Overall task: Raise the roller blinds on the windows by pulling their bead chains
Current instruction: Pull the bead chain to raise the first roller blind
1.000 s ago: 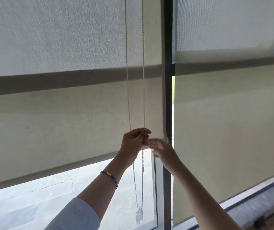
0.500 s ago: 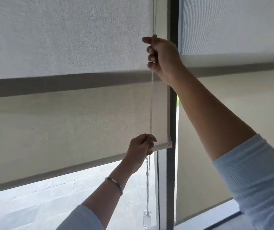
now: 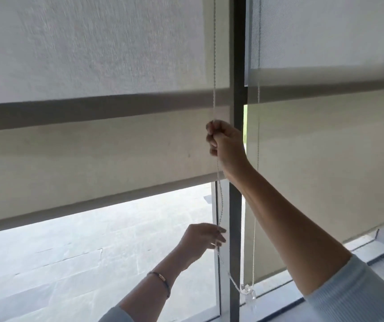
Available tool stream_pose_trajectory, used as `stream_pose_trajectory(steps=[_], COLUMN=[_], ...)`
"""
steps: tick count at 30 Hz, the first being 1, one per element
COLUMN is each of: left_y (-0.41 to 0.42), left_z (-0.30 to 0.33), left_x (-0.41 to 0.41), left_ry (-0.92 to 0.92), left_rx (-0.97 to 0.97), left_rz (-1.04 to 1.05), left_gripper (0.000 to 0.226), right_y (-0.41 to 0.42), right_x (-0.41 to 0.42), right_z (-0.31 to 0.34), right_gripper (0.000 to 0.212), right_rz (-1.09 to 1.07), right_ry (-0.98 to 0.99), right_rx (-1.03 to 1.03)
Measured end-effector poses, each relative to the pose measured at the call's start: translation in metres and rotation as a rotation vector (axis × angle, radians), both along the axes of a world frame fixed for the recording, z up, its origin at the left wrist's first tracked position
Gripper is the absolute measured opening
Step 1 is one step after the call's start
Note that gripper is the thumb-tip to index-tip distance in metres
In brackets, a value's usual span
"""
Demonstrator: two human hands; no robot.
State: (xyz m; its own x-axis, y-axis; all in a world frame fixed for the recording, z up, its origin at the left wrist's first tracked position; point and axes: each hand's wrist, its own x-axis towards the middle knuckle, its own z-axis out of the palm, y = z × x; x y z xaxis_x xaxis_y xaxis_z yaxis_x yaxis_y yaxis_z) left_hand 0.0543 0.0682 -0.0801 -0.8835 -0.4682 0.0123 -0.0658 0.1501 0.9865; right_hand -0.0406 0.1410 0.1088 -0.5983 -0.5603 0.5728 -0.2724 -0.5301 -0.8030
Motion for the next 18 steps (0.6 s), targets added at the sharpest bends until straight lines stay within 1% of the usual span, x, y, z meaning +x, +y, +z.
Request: stream_pose_trajectory(steps=[1, 3, 6, 8, 11, 14, 16, 18], left_y=[-0.008, -0.022, -0.026, -0.02, -0.009, 0.0, 0.002, 0.004], left_z=[0.012, 0.057, 0.145, 0.199, 0.265, 0.291, 0.285, 0.274], left_x=[0.0, -0.002, -0.006, -0.011, -0.02, -0.03, -0.035, -0.034], left_ry=[0.026, 0.185, 0.467, 0.539, 0.571, 0.612, 0.626, 0.659], left_rx=[-0.004, 0.025, 0.099, 0.064, 0.012, 0.0, 0.027, 0.043], left_rz=[0.02, 0.071, 0.038, -0.043, -0.134, -0.099, -0.098, -0.141], left_gripper=[0.032, 0.041, 0.03, 0.027, 0.029, 0.028, 0.035, 0.038], right_y=[0.001, 0.001, 0.0, -0.003, -0.008, -0.009, -0.009, -0.004], right_x=[0.0, -0.002, 0.001, 0.007, 0.016, 0.022, 0.022, 0.016], right_z=[-0.012, -0.035, -0.065, -0.083, -0.109, -0.126, -0.131, -0.132], right_gripper=[0.038, 0.039, 0.037, 0.036, 0.039, 0.043, 0.044, 0.045], right_rz=[-0.004, -0.02, -0.033, -0.04, -0.044, -0.023, 0.016, 0.052], right_ry=[-0.018, -0.066, -0.109, -0.146, -0.147, -0.136, -0.13, -0.11], right_rx=[0.007, 0.008, 0.048, 0.089, 0.132, 0.157, 0.175, 0.21])
